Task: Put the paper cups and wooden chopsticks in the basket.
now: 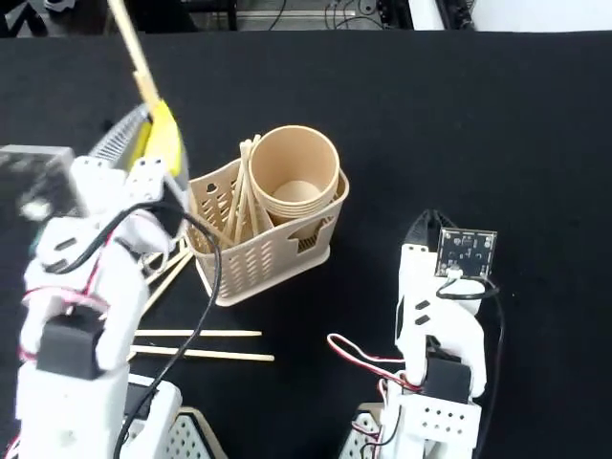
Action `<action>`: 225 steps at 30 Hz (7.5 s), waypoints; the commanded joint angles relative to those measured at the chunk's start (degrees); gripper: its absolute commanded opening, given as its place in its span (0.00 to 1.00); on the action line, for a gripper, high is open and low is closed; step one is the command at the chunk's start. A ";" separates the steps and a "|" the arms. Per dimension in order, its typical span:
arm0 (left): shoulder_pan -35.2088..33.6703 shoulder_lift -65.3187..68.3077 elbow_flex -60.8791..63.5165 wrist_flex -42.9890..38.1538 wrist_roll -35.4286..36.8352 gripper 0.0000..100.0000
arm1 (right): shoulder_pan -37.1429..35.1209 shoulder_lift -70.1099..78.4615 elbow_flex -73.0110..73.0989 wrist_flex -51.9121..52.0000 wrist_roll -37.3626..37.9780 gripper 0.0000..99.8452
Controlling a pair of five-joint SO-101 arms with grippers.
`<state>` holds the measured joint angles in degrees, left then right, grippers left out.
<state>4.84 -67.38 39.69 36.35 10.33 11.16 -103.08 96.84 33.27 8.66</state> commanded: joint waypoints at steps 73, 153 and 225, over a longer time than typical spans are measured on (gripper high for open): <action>-38.55 94.68 -40.84 29.01 -45.10 0.03 | -0.62 -2.59 -0.31 -0.18 0.44 0.01; 2.51 -31.91 18.95 16.88 -5.98 0.20 | -0.53 -2.59 -0.57 0.00 0.44 0.01; -30.81 72.00 -41.54 35.25 -24.62 0.03 | -0.53 -2.59 -0.57 -0.18 0.44 0.01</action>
<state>-25.23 18.59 -7.08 71.25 -17.10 11.16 -103.08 96.84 33.27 8.66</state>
